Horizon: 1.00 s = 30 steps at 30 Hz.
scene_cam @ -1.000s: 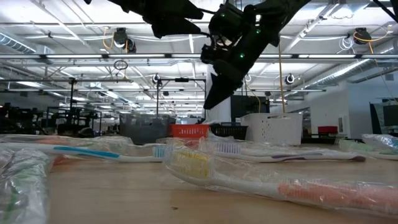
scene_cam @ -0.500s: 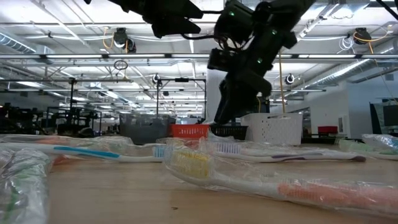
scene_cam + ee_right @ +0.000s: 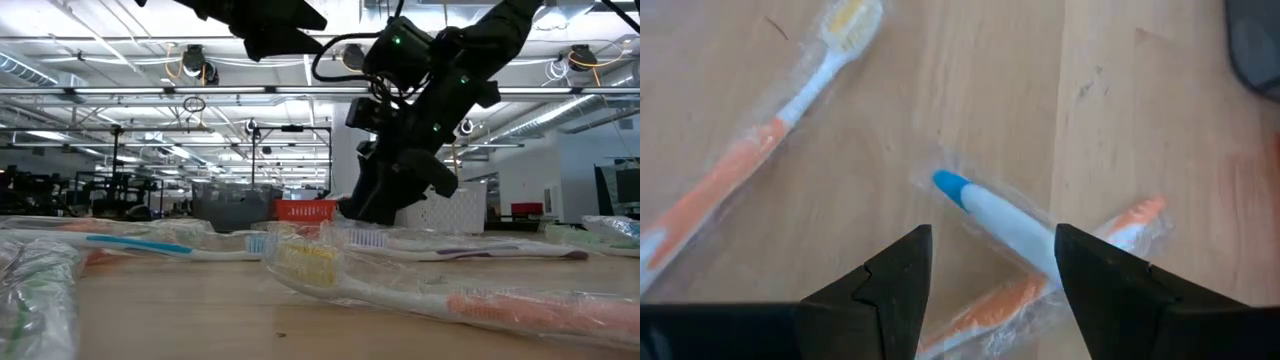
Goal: Pick & Place Toothbrushes
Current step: Put the blue toothbrush into the gray bin
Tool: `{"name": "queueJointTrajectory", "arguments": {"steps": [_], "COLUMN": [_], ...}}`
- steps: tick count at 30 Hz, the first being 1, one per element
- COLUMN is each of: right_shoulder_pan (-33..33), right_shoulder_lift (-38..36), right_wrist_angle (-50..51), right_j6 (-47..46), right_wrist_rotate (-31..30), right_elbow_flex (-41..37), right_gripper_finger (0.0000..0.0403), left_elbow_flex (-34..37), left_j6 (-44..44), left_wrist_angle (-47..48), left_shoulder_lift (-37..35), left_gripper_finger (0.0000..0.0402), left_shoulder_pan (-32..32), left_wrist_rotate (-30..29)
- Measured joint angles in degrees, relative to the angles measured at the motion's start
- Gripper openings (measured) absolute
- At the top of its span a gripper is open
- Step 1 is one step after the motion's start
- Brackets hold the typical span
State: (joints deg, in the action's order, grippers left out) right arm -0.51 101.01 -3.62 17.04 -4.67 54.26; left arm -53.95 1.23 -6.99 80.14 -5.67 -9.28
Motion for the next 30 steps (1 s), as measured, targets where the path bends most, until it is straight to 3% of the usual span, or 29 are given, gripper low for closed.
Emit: {"name": "queueJointTrajectory", "arguments": {"steps": [16,24,30], "right_shoulder_pan": [0.22,0.63,0.66], "right_shoulder_lift": [2.47,6.71,6.75], "right_wrist_angle": [-2.66,-11.09,-10.11], "right_j6": [1.13,1.28,0.14], "right_wrist_rotate": [0.23,0.04,-1.38], "right_elbow_flex": [0.04,0.09,0.09], "right_gripper_finger": [0.0205,0.0205,0.017], "left_elbow_flex": [0.0,0.0,0.0], "left_j6": [-0.04,-0.04,-0.04], "left_wrist_angle": [0.07,-0.02,0.66], "left_shoulder_lift": [0.0,0.0,0.0], "left_gripper_finger": [0.0273,0.0273,0.0273], "left_shoulder_pan": [0.01,0.02,0.02], "left_wrist_rotate": [-0.21,-0.22,-0.2]}}
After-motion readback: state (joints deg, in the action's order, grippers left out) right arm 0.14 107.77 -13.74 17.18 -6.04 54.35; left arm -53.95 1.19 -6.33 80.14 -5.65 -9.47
